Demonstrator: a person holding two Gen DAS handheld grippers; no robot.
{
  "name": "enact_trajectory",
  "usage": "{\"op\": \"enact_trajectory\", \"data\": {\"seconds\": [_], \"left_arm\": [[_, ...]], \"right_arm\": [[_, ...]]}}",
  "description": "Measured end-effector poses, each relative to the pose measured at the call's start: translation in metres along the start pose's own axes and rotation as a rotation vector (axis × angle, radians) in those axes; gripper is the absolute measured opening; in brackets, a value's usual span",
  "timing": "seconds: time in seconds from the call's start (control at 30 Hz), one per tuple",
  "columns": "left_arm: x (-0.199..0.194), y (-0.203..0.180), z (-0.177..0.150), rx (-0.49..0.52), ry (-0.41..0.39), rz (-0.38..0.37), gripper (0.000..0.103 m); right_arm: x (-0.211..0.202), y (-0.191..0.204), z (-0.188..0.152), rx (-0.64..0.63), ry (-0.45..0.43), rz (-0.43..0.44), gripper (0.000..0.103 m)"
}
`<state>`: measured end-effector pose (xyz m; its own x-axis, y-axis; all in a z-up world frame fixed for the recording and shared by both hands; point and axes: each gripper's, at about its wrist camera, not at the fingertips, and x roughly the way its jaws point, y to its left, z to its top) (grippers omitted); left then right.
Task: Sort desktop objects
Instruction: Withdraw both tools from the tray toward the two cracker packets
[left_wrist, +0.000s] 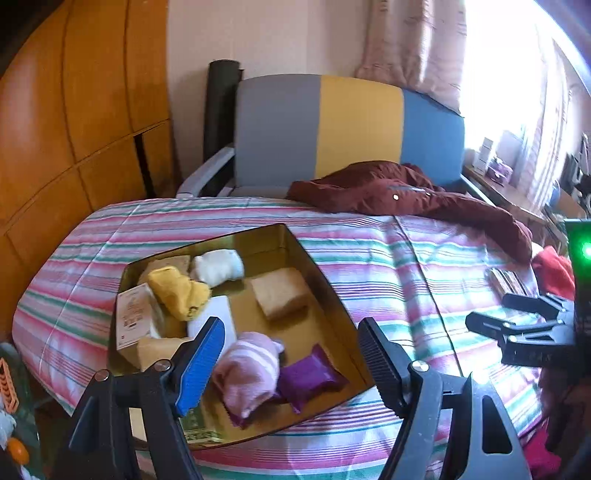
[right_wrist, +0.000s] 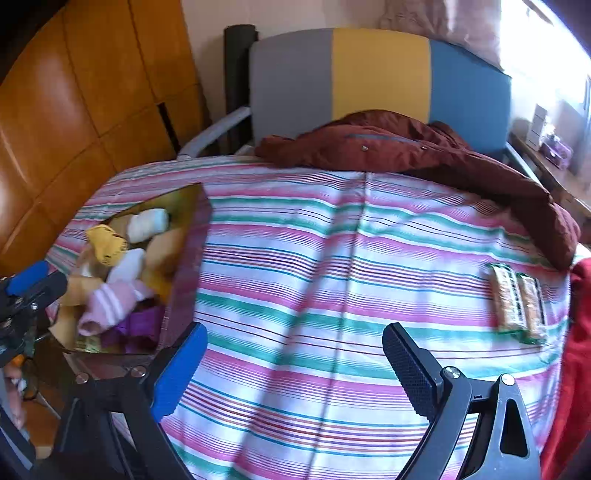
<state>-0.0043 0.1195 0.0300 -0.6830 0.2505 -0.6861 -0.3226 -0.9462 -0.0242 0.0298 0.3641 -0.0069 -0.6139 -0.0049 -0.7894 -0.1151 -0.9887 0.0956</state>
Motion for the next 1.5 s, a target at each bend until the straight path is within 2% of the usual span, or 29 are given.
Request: {"op": "enact_trajectory", "data": {"seconds": [0.43, 0.7, 1.0, 1.2, 1.3, 1.43, 1.5], "left_arm": [[0.009, -0.057, 0.001, 0.123, 0.015, -0.06, 0.076], [0.028, -0.093, -0.001, 0.145, 0.089, -0.138, 0.075], [0.038, -0.124, -0.01, 0.2, 0.123, -0.199, 0.075], [0.05, -0.14, -0.019, 0.237, 0.175, -0.208, 0.074], [0.053, -0.145, -0.02, 0.243, 0.187, -0.22, 0.074], [0.055, -0.155, -0.019, 0.261, 0.195, -0.227, 0.074], [0.057, -0.159, -0.019, 0.27, 0.197, -0.228, 0.074]], "right_arm": [[-0.004, -0.085, -0.005, 0.101, 0.027, -0.111, 0.096], [-0.004, -0.127, -0.007, 0.166, 0.048, -0.169, 0.096], [-0.013, -0.214, -0.015, 0.369, 0.032, -0.239, 0.096], [-0.016, -0.268, -0.026, 0.488, 0.029, -0.305, 0.096], [-0.012, -0.282, -0.029, 0.493, 0.043, -0.333, 0.093], [0.005, -0.299, -0.029, 0.498, 0.074, -0.358, 0.078], [0.014, -0.306, -0.027, 0.506, 0.086, -0.366, 0.076]]}}
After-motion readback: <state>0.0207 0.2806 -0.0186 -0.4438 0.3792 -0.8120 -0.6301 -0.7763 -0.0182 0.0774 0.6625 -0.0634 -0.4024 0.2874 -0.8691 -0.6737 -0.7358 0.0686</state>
